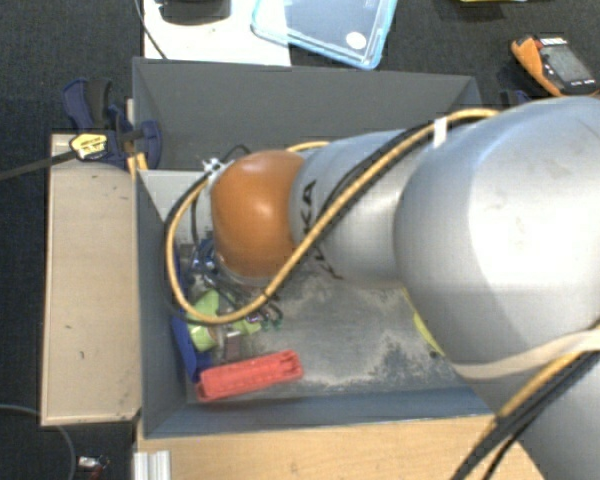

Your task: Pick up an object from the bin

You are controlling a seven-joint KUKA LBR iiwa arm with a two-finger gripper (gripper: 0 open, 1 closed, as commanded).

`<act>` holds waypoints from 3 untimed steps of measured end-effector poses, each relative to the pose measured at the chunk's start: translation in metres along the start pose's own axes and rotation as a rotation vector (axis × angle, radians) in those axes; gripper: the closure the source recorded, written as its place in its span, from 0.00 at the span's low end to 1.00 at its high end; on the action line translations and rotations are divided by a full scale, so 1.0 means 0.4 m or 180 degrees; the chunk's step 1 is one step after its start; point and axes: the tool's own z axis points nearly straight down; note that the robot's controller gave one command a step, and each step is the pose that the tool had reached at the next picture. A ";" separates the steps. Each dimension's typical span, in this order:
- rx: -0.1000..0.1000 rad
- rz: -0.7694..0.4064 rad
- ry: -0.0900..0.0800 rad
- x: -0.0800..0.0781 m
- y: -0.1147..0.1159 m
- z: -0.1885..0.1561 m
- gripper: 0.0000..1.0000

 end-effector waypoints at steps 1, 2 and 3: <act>0.0000 -0.0461 -0.0012 -0.002 0.002 -0.003 1.00; -0.0001 -0.0569 -0.0011 0.002 0.003 -0.008 1.00; -0.0001 -0.0559 -0.0003 0.004 0.002 -0.050 1.00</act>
Offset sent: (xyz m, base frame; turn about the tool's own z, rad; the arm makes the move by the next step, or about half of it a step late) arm 0.0000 0.0000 0.0000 0.0000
